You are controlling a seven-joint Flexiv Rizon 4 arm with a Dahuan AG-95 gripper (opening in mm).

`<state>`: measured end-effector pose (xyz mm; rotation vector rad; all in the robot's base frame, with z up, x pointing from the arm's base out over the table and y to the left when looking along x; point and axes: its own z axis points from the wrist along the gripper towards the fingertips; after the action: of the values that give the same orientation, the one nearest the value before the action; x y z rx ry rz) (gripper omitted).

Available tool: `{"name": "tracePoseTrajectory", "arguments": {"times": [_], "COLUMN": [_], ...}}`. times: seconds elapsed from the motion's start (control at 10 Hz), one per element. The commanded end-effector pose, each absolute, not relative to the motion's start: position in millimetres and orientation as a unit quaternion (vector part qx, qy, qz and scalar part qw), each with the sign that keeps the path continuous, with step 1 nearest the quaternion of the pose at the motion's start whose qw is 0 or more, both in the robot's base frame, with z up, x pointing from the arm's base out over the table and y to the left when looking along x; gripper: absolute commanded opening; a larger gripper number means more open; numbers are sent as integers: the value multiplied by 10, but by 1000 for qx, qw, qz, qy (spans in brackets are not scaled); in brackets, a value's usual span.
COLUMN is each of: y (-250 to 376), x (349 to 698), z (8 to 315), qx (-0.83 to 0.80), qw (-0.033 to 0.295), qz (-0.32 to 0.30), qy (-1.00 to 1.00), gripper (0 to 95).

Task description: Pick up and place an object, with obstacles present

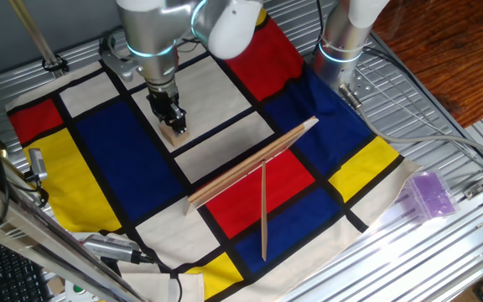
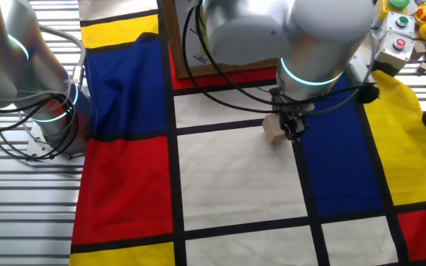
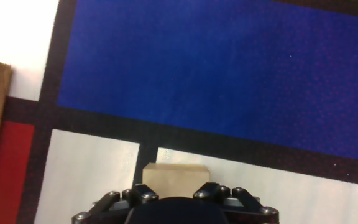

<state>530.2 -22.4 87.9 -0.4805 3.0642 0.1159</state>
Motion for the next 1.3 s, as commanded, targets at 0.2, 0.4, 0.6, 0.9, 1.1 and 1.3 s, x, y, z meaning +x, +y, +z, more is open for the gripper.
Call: {"name": "tracePoseTrajectory", "arguments": {"times": [0.2, 0.4, 0.6, 0.9, 1.1, 1.3], "y": [-71, 43, 222, 532, 700, 834], "x": [5355, 5371, 5382, 5370, 5389, 5405], "z": [1270, 1540, 1810, 2122, 2314, 2514], "qx": [-146, -140, -128, -111, -103, -95], "qw": [2, -9, -19, -23, -26, -29], "qz": [52, 56, 60, 61, 62, 64], "qy": [988, 988, 990, 992, 992, 993], "gripper": [0, 0, 0, 0, 0, 0]}}
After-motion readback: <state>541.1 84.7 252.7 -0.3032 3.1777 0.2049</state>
